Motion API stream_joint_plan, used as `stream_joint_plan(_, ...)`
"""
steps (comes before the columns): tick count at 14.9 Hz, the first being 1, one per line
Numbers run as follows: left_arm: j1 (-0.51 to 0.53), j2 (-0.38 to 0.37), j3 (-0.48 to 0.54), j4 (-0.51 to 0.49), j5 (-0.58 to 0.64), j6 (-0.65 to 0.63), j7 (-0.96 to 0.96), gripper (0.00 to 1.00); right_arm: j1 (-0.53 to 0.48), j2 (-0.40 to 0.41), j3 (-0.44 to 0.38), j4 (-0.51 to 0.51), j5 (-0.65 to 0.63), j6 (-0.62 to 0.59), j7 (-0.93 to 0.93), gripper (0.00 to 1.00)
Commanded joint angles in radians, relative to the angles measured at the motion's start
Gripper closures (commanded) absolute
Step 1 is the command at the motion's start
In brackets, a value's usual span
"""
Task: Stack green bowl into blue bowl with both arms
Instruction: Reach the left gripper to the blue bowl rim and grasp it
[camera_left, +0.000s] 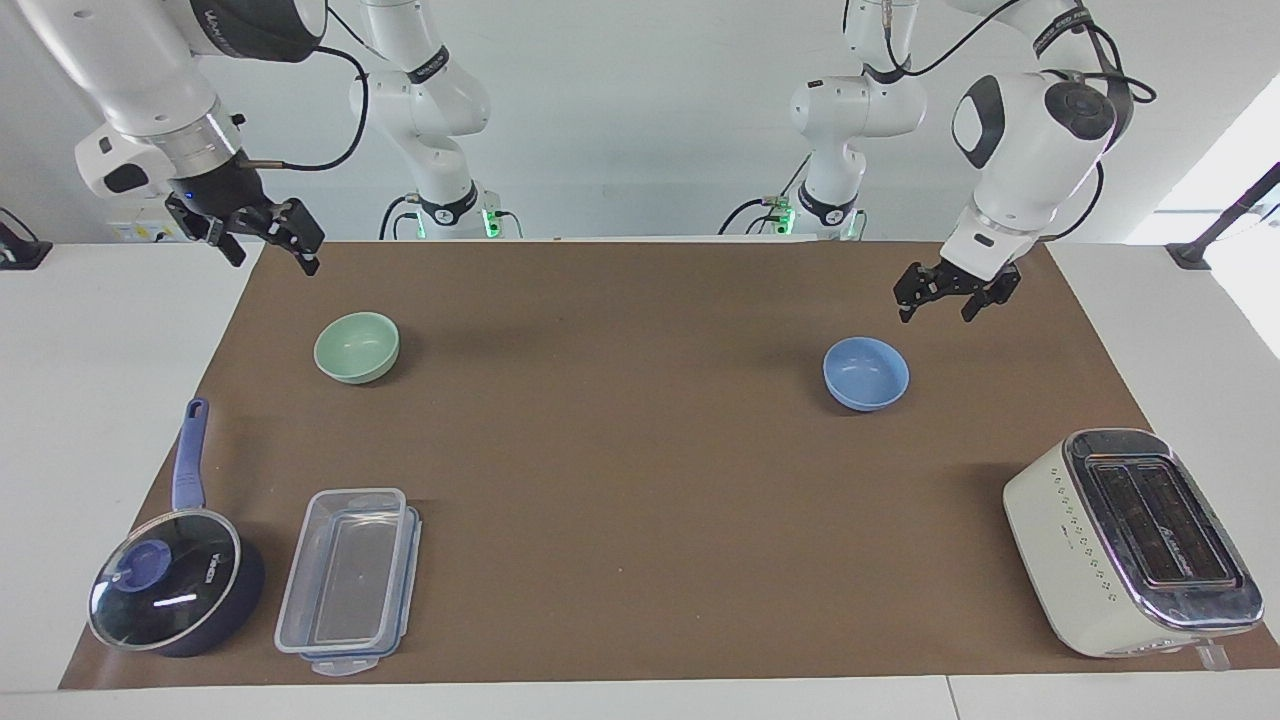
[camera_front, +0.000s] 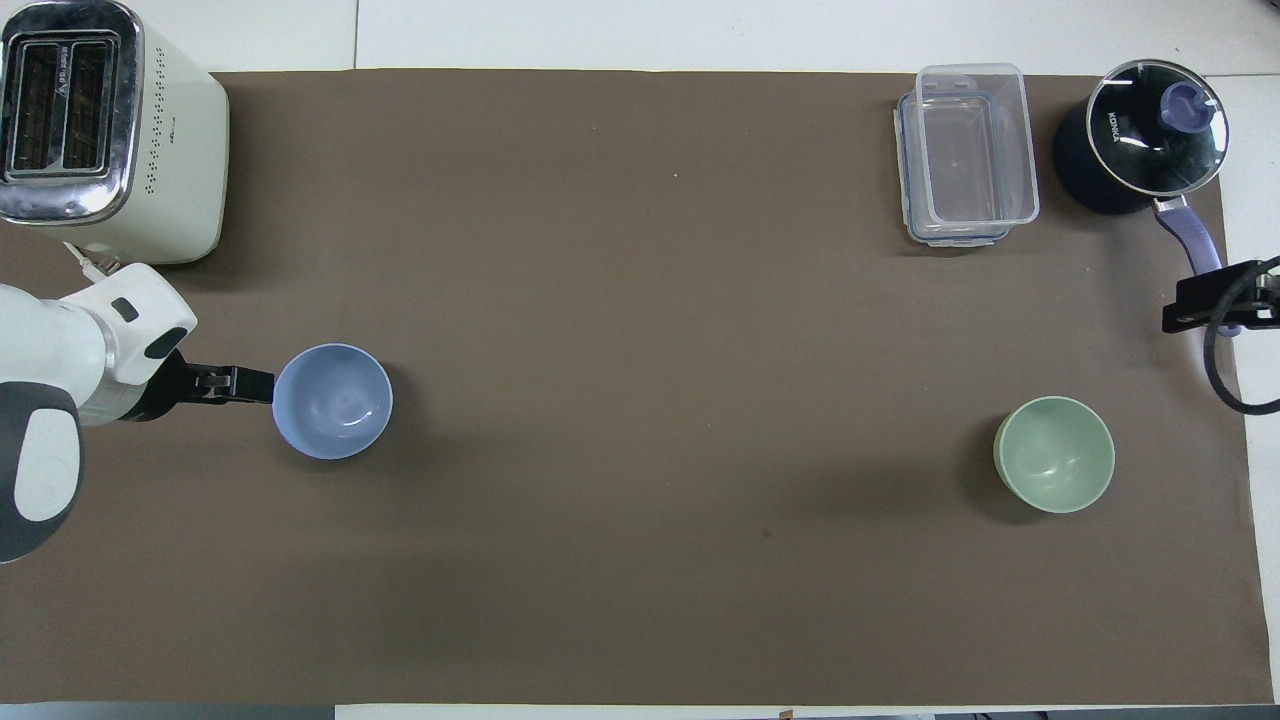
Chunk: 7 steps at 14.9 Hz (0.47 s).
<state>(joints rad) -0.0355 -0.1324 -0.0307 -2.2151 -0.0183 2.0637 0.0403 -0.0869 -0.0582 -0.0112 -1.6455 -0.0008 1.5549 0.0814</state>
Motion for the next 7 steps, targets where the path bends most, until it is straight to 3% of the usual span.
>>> stream_joint_plan(1, -0.004, 0.023, -0.005, -0.078, 0.017, 0.125, 0.003, 0.00, -0.016, -0.003, 0.003, -0.013, -0.001, 0.051, -0.019, 0.00)
stream_joint_plan(7, -0.009, 0.079, -0.005, -0.135, 0.017, 0.250, 0.001, 0.03, 0.001, -0.015, 0.016, -0.057, -0.001, 0.119, -0.006, 0.00)
